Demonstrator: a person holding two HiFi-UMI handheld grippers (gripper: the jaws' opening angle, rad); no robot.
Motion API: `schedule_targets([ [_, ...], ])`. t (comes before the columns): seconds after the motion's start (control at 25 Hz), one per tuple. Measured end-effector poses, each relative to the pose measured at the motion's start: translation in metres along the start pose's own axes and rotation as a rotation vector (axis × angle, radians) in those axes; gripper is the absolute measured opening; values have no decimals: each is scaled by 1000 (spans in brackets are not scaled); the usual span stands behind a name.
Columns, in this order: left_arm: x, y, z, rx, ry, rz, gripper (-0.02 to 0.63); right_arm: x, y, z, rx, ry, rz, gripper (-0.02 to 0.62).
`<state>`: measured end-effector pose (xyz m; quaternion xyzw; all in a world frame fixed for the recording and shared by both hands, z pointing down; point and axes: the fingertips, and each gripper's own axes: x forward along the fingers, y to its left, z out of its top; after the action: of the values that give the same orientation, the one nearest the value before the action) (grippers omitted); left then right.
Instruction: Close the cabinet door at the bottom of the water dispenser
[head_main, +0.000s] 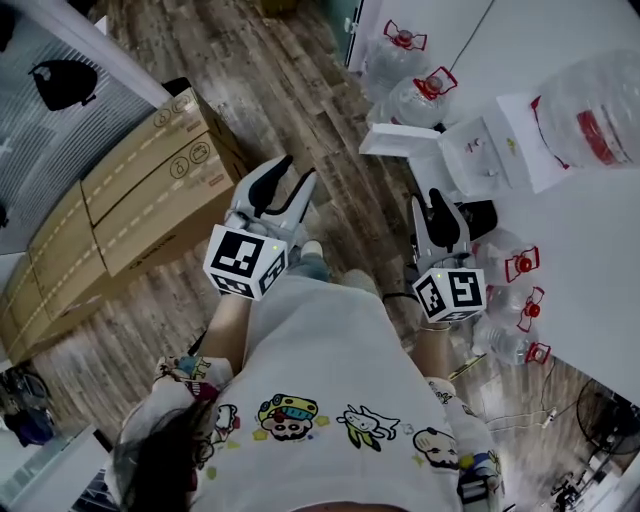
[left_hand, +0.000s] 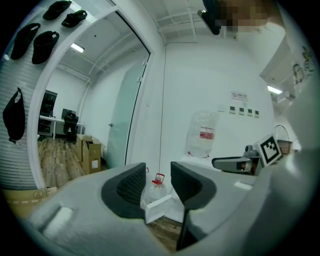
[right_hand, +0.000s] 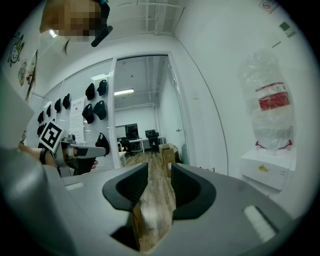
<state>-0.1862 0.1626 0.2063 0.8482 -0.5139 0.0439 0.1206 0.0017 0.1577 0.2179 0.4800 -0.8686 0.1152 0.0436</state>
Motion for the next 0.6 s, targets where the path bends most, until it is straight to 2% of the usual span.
schedule_targets([
  [0.28,13,21,-11,-20,36,-24,163,24,1,-11,29,34,-35,160],
  [0.6,61,41,-18,-33,68,-39,175,61,-33,-27,82,75,-64,192],
])
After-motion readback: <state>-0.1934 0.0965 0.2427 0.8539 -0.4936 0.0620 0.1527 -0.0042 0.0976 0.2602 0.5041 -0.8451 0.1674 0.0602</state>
